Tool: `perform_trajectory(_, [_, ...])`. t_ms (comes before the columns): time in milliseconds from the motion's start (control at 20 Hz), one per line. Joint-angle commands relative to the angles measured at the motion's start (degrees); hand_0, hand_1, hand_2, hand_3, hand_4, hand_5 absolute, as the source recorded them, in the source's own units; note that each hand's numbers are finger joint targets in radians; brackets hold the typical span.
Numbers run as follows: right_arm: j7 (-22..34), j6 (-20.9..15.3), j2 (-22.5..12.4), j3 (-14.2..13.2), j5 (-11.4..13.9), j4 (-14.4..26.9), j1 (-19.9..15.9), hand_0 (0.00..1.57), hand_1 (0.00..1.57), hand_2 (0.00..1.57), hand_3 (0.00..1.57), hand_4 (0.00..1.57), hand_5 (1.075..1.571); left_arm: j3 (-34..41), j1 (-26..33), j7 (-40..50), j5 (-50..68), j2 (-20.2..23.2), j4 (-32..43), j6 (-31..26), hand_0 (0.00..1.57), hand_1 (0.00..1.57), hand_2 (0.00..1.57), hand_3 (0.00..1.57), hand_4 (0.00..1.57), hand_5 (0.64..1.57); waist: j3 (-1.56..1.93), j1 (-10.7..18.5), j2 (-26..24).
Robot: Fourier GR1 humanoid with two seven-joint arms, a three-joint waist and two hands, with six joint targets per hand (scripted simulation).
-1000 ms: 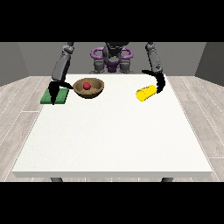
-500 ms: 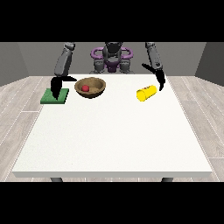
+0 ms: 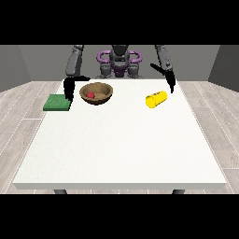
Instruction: Pick the cup and pour the ball into the bowl, then pick the bowl and place it on the pad
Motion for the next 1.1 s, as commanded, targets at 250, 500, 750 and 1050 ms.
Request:
perform_trajectory(250, [-5.92,-4.7,2.66,-1.83,0.07,10.3,-4.33,0.0,0.0,0.0,0.0,0.0,1.569,-3.41,0.31,5.45,-0.04,-0.79,-9.41,-1.83,0.0,0.0,0.0,0.0,0.0,0.701,0.12,5.27,2.05])
perform_trajectory(500, [-7.25,-7.95,5.19,-1.68,-0.01,10.0,-5.83,0.0,0.0,0.0,0.0,0.0,1.571,-1.25,-0.11,1.1,1.05,2.45,-7.73,-3.56,0.0,0.0,0.0,0.0,0.0,0.684,0.09,5.35,5.08])
perform_trajectory(750, [-4.14,-19.15,-2.4,7.43,14.43,11.92,1.03,1.57,1.57,1.57,1.57,1.08,1.538,-4.98,-3.96,1.43,-0.53,-0.83,-9.97,-3.52,0.0,0.0,0.0,0.0,0.0,0.708,-0.35,11.02,11.16])
perform_trajectory(1050, [-10.04,-33.21,-8.01,8.81,21.09,6.8,9.95,1.57,1.57,1.57,1.57,1.3,1.566,-5.85,-6.58,0.8,-0.74,1.03,-12.49,-5.73,0.0,0.0,0.0,0.0,0.0,0.711,-0.71,17.17,15.36])
